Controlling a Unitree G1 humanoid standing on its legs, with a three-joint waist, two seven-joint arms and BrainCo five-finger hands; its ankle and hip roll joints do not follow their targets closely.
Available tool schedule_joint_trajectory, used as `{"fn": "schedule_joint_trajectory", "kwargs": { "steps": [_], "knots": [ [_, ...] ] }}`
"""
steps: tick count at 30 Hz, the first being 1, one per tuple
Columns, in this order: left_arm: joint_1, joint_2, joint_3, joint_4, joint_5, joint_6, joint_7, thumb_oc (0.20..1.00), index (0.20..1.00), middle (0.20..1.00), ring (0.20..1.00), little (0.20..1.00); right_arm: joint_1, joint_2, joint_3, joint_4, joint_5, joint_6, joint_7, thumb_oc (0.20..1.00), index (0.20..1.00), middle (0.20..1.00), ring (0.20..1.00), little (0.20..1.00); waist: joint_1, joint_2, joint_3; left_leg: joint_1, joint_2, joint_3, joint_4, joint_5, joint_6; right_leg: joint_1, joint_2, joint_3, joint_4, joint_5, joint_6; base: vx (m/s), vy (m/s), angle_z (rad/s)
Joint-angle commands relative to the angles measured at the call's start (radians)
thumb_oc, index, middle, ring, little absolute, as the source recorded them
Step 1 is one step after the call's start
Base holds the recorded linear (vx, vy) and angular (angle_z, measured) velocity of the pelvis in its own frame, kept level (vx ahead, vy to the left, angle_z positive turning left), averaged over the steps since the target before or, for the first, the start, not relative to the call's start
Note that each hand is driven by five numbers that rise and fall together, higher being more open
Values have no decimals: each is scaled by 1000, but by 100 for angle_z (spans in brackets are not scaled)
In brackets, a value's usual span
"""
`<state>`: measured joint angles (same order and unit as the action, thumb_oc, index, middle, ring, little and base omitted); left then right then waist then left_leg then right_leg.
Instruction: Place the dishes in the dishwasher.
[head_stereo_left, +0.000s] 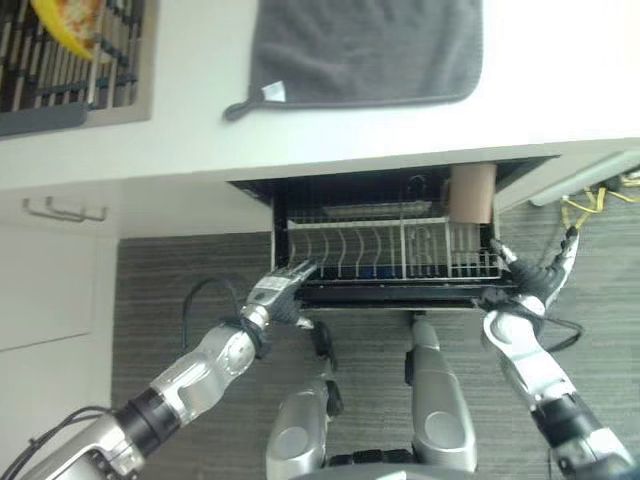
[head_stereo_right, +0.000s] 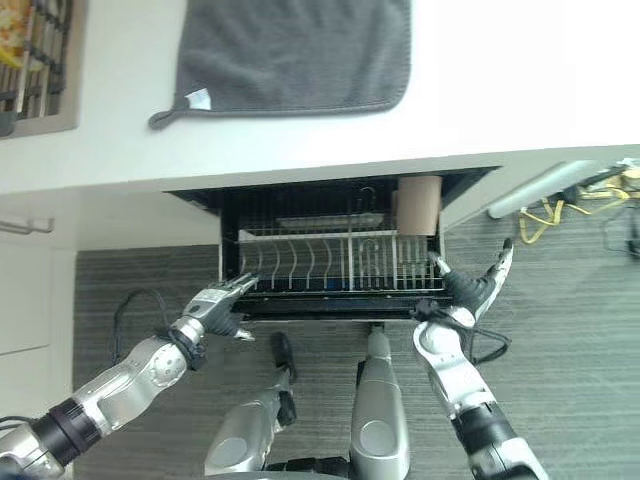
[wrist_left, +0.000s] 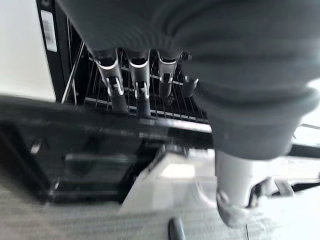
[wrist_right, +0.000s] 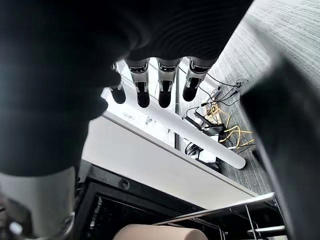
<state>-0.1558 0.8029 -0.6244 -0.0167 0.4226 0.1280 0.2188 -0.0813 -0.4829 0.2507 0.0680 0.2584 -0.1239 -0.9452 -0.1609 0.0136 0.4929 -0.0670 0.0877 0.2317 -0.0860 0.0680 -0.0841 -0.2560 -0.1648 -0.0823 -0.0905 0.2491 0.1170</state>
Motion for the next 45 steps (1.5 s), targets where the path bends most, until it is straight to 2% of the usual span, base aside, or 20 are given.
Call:
{"fn": "schedule_joint_trajectory", "kwargs": {
  "steps": [1,7,8,10,11,12,14,15,16,18,19,22,24,26,28,31,37,41,42,45],
  "knots": [
    [52,37,62,-1,-74,-52,114,1000,1000,1000,1000,1000,31,-46,-84,-57,35,-109,127,1000,1000,1000,1000,1000,-8,30,-71,11,58,18,-1,-60,18,86,-43,-5,79,-187,88,42,-12,-27],
    [143,-8,175,-1,-155,-131,225,1000,1000,1000,1000,1000,170,-45,-121,-155,53,-149,260,1000,1000,1000,1000,1000,-10,7,-161,73,60,31,-1,-68,16,169,-37,-17,64,-201,83,88,-6,-11],
    [165,-36,214,-2,-170,-173,254,1000,1000,1000,1000,1000,201,-47,-128,-177,61,-165,297,1000,1000,1000,1000,1000,-3,-2,-192,95,59,28,-1,-78,15,204,-39,-26,48,-202,86,92,-35,-3],
    [177,-61,245,-3,-188,-208,266,1000,1000,1000,1000,1000,213,-47,-130,-198,81,-181,331,1000,1000,1000,1000,1000,4,-9,-224,108,61,30,-1,-74,14,223,-39,-30,40,-196,84,105,-28,6],
    [183,-87,277,-9,-219,-275,289,1000,1000,1000,1000,1000,218,-48,-128,-222,98,-214,379,1000,1000,1000,1000,1000,10,-13,-253,127,62,33,-1,-79,12,246,-40,-35,33,-198,83,144,7,14],
    [172,-122,302,-6,-270,-346,280,1000,1000,1000,1000,1000,194,-51,-116,-254,105,-233,431,1000,1000,1000,1000,1000,18,-15,-281,155,62,35,-1,-90,12,281,-40,-43,21,-202,81,114,23,13],
    [152,-149,305,-3,-299,-416,266,1000,1000,1000,1000,1000,161,-48,-94,-274,121,-248,496,1000,1000,1000,1000,1000,26,-14,-299,175,63,33,-1,-97,11,309,-40,-54,11,-206,77,69,15,2],
    [136,-172,311,-8,-335,-473,238,1000,1000,1000,1000,1000,131,-43,-75,-286,154,-267,578,1000,1000,1000,1000,1000,35,-13,-315,186,64,30,-1,-101,9,324,-39,-62,7,-210,75,44,-1,1],
    [130,-179,313,-7,-352,-485,221,1000,1000,1000,1000,1000,121,-43,-68,-289,162,-279,604,1000,1000,1000,1000,1000,38,-14,-319,190,64,28,-1,-102,7,330,-39,-66,5,-211,74,35,-6,3],
    [114,-207,324,-9,-417,-549,171,1000,1000,1000,1000,1000,87,-45,-41,-297,146,-323,669,1000,1000,1000,1000,1000,52,-14,-337,203,64,22,-1,-107,4,348,-39,-82,3,-217,71,7,-8,2],
    [101,-225,335,-10,-477,-609,139,1000,1000,1000,1000,1000,64,-56,-35,-301,157,-335,697,1000,1000,1000,1000,1000,63,-15,-353,209,65,17,-1,-110,2,357,-40,-95,3,-219,70,9,-15,7],
    [80,-269,362,-26,-569,-686,95,1000,1000,1000,1000,1000,31,-54,-36,-300,216,-348,765,1000,1000,1000,1000,1000,78,-16,-378,219,63,5,-1,-115,2,372,-36,-107,3,-225,64,7,-6,21],
    [63,-300,383,-35,-620,-726,70,1000,1000,1000,1000,1000,8,-37,-43,-294,245,-324,801,1000,1000,1000,1000,1000,87,-16,-392,232,61,-6,-1,-120,6,387,-30,-111,3,-229,56,8,-2,6],
    [53,-318,393,-39,-640,-744,58,1000,1000,1000,1000,1000,-1,-26,-46,-285,251,-308,813,1000,1000,1000,1000,1000,92,-15,-399,239,60,-13,-1,-123,8,396,-25,-110,3,-233,51,8,0,6],
    [39,-336,413,-59,-665,-747,43,1000,1000,1000,1000,1000,-12,-14,-58,-272,250,-250,847,1000,1000,1000,1000,1000,98,-14,-412,248,57,-29,-1,-125,9,411,-17,-110,3,-238,44,27,-7,19],
    [42,-349,449,-79,-715,-716,21,1000,1000,1000,1000,1000,-16,-6,-76,-278,256,-195,882,1000,1000,1000,1000,1000,102,-14,-421,254,58,-42,-1,-124,8,421,-10,-108,3,-242,38,28,-12,14],
    [63,-358,476,-66,-780,-647,-60,1000,1000,1000,1000,1000,-15,6,-88,-270,333,-157,1009,1000,1000,1000,1000,1000,112,-15,-427,255,59,-58,-1,-118,6,429,-6,-113,3,-242,34,3,-11,4],
    [94,-348,499,-69,-773,-619,-120,1000,1000,1000,1000,1000,-5,14,-117,-255,372,-143,1043,1000,1000,1000,1000,1000,120,-20,-429,248,62,-66,-1,-112,2,427,-9,-119,3,-237,35,17,-41,14],
    [31,-398,569,-22,-994,-473,-312,1000,1000,1000,1000,1000,-7,66,-249,-200,462,-154,1141,1000,1000,1000,1000,1000,90,-35,-367,237,-42,-61,-1,-161,62,327,29,-57,12,-190,41,28,-13,4],
    [29,-401,564,-37,-971,-465,-310,1000,1000,1000,1000,1000,-14,64,-253,-203,467,-149,1139,1000,1000,1000,1000,1000,92,-36,-381,243,-44,-61,-1,-162,63,339,33,-50,9,-194,37,17,7,-2]
  ]
}}
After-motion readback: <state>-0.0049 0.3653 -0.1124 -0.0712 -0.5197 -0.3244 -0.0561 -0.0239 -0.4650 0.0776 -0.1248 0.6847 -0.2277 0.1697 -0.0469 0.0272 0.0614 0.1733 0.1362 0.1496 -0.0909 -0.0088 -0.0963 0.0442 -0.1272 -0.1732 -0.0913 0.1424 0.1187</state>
